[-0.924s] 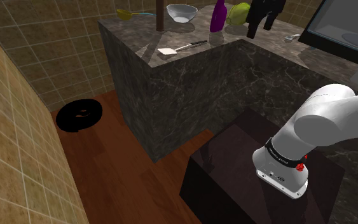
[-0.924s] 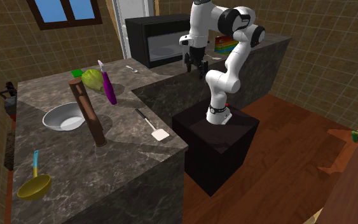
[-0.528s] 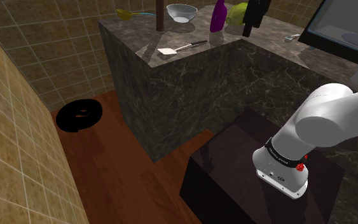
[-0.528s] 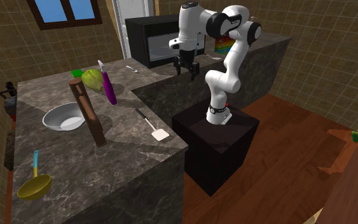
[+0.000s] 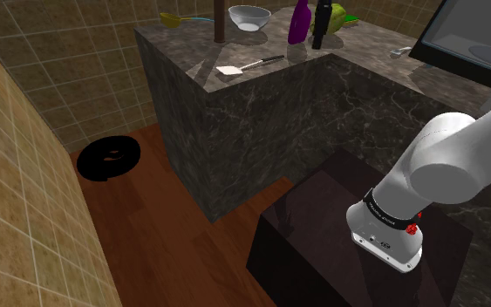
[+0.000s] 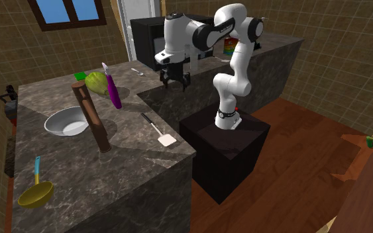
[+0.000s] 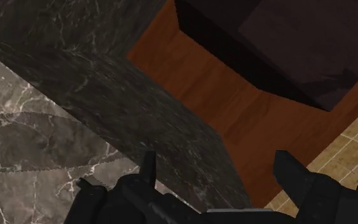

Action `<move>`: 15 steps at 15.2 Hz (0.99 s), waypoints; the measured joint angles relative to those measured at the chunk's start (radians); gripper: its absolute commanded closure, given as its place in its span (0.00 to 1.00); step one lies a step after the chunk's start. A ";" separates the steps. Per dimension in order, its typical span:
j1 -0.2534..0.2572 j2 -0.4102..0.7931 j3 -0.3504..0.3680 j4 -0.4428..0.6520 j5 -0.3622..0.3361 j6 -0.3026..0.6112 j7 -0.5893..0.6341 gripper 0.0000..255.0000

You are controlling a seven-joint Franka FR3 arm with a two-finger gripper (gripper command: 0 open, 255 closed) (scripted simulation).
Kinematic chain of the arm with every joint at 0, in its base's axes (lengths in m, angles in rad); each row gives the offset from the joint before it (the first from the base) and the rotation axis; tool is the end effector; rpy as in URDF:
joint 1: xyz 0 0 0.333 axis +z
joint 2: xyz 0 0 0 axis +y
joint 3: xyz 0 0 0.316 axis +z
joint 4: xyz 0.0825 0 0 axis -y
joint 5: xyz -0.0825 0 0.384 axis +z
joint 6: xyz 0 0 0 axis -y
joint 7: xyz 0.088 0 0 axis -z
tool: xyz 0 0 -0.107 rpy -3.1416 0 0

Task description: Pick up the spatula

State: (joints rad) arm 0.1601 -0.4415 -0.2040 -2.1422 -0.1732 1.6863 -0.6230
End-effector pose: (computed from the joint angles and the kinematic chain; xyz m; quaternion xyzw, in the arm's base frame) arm 0.4186 -0.0479 0.5735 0.9513 0.3053 -0.0237 0.0369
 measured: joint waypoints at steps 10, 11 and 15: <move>0.098 0.357 -0.086 0.238 0.071 0.129 -0.563 0.00; 0.103 0.389 -0.086 0.267 0.081 0.131 -0.616 0.00; 0.117 0.519 -0.074 0.374 0.125 0.152 -0.815 0.00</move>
State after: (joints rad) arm 0.2769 0.0776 -0.2784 -1.7687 -0.0485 1.8379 -1.4380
